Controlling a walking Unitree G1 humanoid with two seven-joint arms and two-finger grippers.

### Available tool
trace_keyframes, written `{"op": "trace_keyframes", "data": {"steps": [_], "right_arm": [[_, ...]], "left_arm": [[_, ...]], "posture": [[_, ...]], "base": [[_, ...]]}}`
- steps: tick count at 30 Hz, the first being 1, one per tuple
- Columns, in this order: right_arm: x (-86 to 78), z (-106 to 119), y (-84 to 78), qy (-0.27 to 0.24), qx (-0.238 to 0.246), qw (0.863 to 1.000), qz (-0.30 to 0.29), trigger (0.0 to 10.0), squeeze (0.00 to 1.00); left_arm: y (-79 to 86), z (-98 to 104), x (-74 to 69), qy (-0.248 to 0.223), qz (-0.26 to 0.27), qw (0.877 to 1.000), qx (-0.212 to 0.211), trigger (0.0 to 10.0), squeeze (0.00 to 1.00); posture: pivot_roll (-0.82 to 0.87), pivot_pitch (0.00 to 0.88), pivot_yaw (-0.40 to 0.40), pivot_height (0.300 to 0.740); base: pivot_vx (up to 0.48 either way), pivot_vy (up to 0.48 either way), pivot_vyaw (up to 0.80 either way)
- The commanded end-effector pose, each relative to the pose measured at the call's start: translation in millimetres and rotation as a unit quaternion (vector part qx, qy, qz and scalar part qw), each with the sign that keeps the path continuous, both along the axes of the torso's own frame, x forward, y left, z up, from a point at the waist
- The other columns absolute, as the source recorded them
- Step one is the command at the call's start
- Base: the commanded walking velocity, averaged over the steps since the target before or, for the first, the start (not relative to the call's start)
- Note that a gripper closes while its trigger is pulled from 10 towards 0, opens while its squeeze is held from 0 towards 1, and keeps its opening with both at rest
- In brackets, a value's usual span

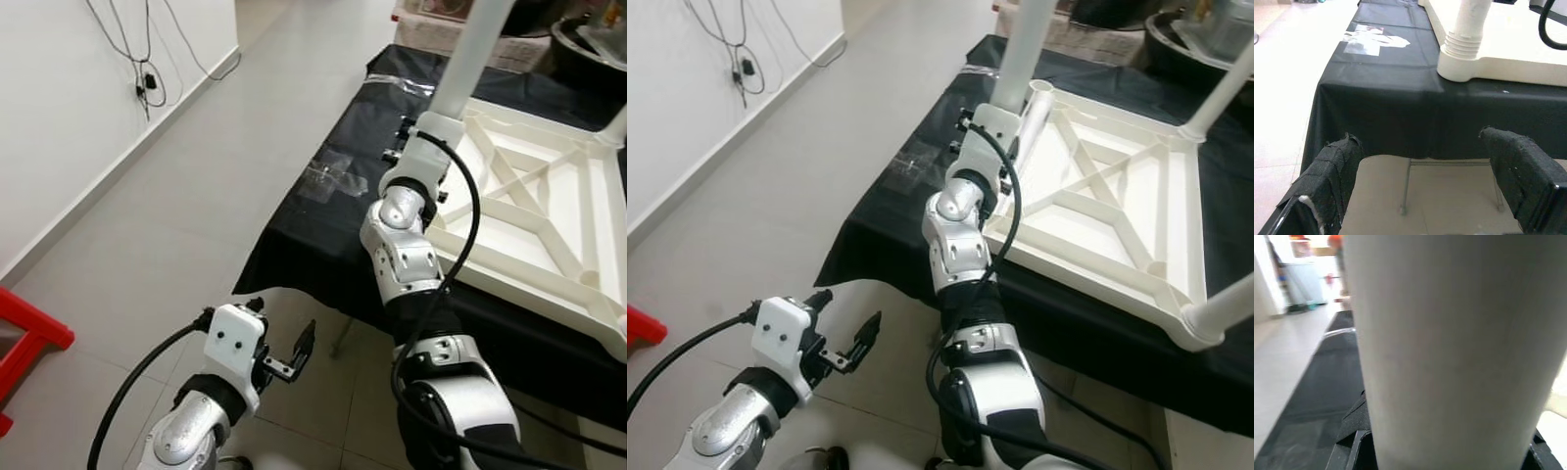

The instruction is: Building children table

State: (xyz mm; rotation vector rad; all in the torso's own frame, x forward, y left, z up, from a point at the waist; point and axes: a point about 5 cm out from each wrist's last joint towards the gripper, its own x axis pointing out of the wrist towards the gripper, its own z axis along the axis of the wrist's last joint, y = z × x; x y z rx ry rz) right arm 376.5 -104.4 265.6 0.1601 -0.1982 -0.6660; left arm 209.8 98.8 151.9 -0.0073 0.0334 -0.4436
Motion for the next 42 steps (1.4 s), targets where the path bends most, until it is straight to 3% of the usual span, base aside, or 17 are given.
{"op": "trace_keyframes", "data": {"steps": [1, 5, 12, 19, 21, 23, 42], "right_arm": [[-1.5, -34, -16.8, 0.076, 0.024, 0.995, -0.059, 10.0, 0.00], [-3.0, -30, -12.0, 0.069, 0.022, 0.994, -0.087, 10.0, 0.00], [-6.7, -39, -15.0, 0.093, 0.061, 0.984, -0.141, 10.0, 0.00], [-6.3, -39, -13.2, 0.091, 0.063, 0.985, -0.132, 10.0, 0.00], [-4.7, -37, -12.2, 0.086, 0.050, 0.987, -0.126, 10.0, 0.00], [-4.5, -36, -12.2, 0.084, 0.046, 0.987, -0.126, 10.0, 0.00], [-2.7, -37, -4.2, 0.079, 0.051, 0.990, -0.103, 10.0, 0.00]], "left_arm": [[-0.2, -4, -1.2, 0.007, -0.002, 1.000, 0.001, 10.0, 0.00], [-0.4, -4, -0.8, 0.007, -0.002, 1.000, 0.002, 10.0, 0.00], [-0.5, -2, 0.8, 0.002, -0.004, 1.000, 0.002, 10.0, 0.00], [-2.4, -1, -0.6, 0.001, -0.021, 1.000, -0.002, 10.0, 0.00], [-11.3, 0, -9.9, -0.008, -0.081, 0.997, -0.007, 10.0, 0.00], [-12.6, 0, -11.4, -0.009, -0.088, 0.996, -0.006, 10.0, 0.00], [-13.5, -7, -13.6, -0.007, -0.093, 0.995, 0.017, 10.0, 0.00]], "posture": [[0.09, 0.223, -0.083, 0.740], [0.10, 0.224, -0.079, 0.740], [0.10, 0.225, -0.079, 0.740], [0.10, 0.214, -0.072, 0.740], [0.10, 0.206, -0.071, 0.740], [0.10, 0.206, -0.071, 0.740], [0.10, 0.185, -0.073, 0.740]], "base": [[0.000, 0.000, 0.00], [0.000, 0.000, 0.00], [0.000, 0.000, 0.00], [0.000, 0.000, 0.00], [0.000, 0.000, 0.00], [0.000, 0.000, 0.00], [0.000, 0.000, 0.00]]}}
